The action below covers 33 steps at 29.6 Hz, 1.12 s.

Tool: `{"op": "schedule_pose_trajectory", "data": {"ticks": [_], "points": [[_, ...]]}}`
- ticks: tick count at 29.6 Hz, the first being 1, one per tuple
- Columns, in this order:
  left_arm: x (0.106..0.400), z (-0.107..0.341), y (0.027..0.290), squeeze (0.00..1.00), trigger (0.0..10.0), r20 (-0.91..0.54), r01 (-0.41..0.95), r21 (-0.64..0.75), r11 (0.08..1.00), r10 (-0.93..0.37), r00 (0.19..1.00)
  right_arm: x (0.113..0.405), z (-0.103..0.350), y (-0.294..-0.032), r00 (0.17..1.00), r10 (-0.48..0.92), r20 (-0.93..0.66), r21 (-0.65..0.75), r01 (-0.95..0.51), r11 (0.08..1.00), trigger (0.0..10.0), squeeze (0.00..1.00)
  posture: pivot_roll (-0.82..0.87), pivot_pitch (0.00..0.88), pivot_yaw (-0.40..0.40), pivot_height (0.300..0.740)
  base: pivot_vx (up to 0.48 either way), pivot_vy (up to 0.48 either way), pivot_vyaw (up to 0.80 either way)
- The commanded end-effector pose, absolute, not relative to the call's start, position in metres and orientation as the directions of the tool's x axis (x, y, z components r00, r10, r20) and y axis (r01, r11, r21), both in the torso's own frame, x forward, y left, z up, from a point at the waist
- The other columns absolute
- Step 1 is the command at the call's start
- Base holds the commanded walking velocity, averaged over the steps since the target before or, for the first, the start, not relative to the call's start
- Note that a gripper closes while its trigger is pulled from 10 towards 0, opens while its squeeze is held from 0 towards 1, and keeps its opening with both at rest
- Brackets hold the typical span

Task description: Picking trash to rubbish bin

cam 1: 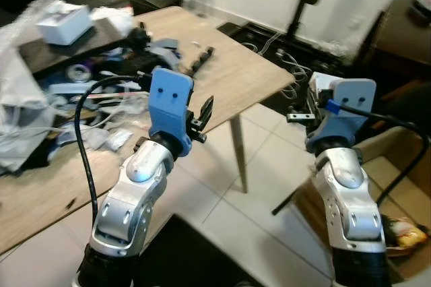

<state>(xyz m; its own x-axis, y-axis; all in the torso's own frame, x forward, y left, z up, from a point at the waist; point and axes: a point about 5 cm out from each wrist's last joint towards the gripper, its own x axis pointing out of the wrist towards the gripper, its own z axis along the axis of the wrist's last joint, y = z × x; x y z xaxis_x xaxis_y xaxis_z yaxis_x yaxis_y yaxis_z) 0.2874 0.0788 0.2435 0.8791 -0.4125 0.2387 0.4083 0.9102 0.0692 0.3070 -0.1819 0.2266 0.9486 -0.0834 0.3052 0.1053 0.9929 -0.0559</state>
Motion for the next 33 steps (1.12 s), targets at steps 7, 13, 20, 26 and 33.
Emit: {"op": "schedule_pose_trajectory", "data": {"ticks": [7, 13, 20, 26, 33], "points": [[0.286, 0.236, 0.076, 0.0, 10.0, 0.204, 0.412, 0.057, 0.909, -0.415, 0.887, 0.302, 0.226, -0.183, 0.954, -0.105, 0.28, -0.025, 0.116, 0.993, 10.0, 0.0, 0.06, 0.146, -0.028, 0.74, 0.0, 0.0, -0.8], [0.284, 0.229, 0.077, 0.0, 10.0, 0.158, 0.41, 0.038, 0.911, -0.411, 0.898, 0.3, 0.224, -0.182, 0.96, -0.109, 0.259, -0.018, 0.118, 0.993, 10.0, 0.0, 0.06, 0.163, -0.03, 0.74, 0.0, 0.0, -0.8], [0.282, 0.224, 0.077, 0.0, 10.0, 0.127, 0.414, -0.008, 0.91, -0.409, 0.904, 0.298, 0.221, -0.185, 0.966, -0.118, 0.232, -0.013, 0.124, 0.992, 10.0, 0.0, 0.05, 0.18, -0.029, 0.74, 0.0, 0.0, -0.8], [0.282, 0.224, 0.077, 0.0, 10.0, 0.129, 0.421, 0.021, 0.907, -0.42, 0.898, 0.298, 0.218, -0.188, 0.969, -0.13, 0.209, -0.009, 0.134, 0.991, 10.0, 0.0, 0.05, 0.182, -0.028, 0.74, 0.0, 0.0, -0.8], [0.281, 0.227, 0.078, 0.0, 10.0, 0.14, 0.43, 0.008, 0.903, -0.426, 0.894, 0.298, 0.212, -0.185, 0.979, -0.112, 0.169, -0.007, 0.115, 0.993, 10.0, 0.0, 0.05, 0.188, -0.026, 0.74, 0.0, 0.0, -0.21]]}}
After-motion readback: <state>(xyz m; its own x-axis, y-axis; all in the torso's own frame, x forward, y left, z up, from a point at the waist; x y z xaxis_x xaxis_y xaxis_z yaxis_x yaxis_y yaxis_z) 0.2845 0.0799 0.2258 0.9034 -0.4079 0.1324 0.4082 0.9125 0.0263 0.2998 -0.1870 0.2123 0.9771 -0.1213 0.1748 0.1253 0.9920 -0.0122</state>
